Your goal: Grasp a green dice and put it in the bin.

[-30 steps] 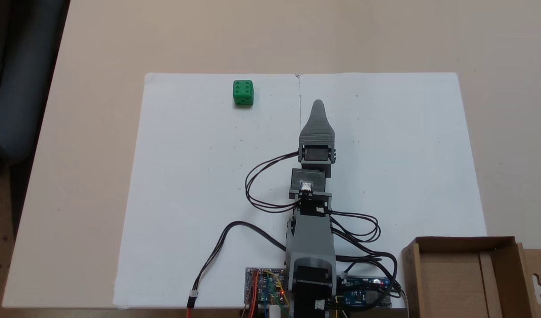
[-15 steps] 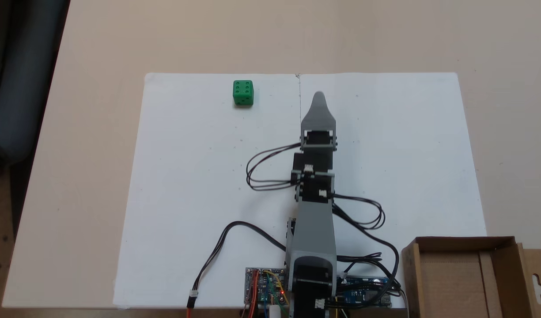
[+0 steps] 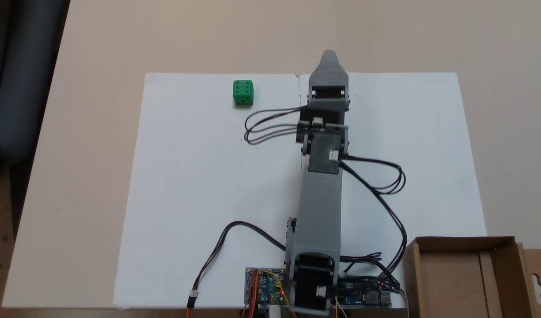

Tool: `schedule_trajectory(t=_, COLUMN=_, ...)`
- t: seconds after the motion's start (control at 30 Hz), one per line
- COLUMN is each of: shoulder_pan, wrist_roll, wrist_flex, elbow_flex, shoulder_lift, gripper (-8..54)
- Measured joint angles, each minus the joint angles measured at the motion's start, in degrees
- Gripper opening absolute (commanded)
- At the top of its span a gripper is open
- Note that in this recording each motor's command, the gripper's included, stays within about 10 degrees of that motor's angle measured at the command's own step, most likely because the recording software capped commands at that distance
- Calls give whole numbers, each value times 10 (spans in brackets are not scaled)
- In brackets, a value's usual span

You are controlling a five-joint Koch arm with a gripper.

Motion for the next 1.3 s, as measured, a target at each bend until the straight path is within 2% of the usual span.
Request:
schedule_trajectory(t=0.17, shoulder_pan=4, wrist_roll=0, wrist_flex=157, elbow_flex=-209, shoulder_lift=-140, gripper=437)
schedule_trajectory(t=0.33, shoulder_pan=3, wrist_roll=29, wrist_flex=307, elbow_flex=-388, shoulder_lift=-210, gripper=432)
schedule_trajectory(t=0.67, shoulder_pan=-33, wrist_roll=40, wrist_flex=578, elbow_flex=-408, shoulder_lift=-219, gripper=421)
schedule_trajectory(t=0.77, shoulder_pan=-78, wrist_roll=79, wrist_flex=628, elbow_flex=-435, shoulder_lift=-218, gripper=420)
schedule_trajectory(t=0.97, shoulder_pan=-83, wrist_roll=96, wrist_flex=671, elbow_flex=-438, shoulder_lift=-221, gripper=421)
schedule_trajectory(t=1.3, shoulder_pan=-118, wrist_roll=145, wrist_flex=679, elbow_flex=-494, shoulder_lift=-323, gripper=433)
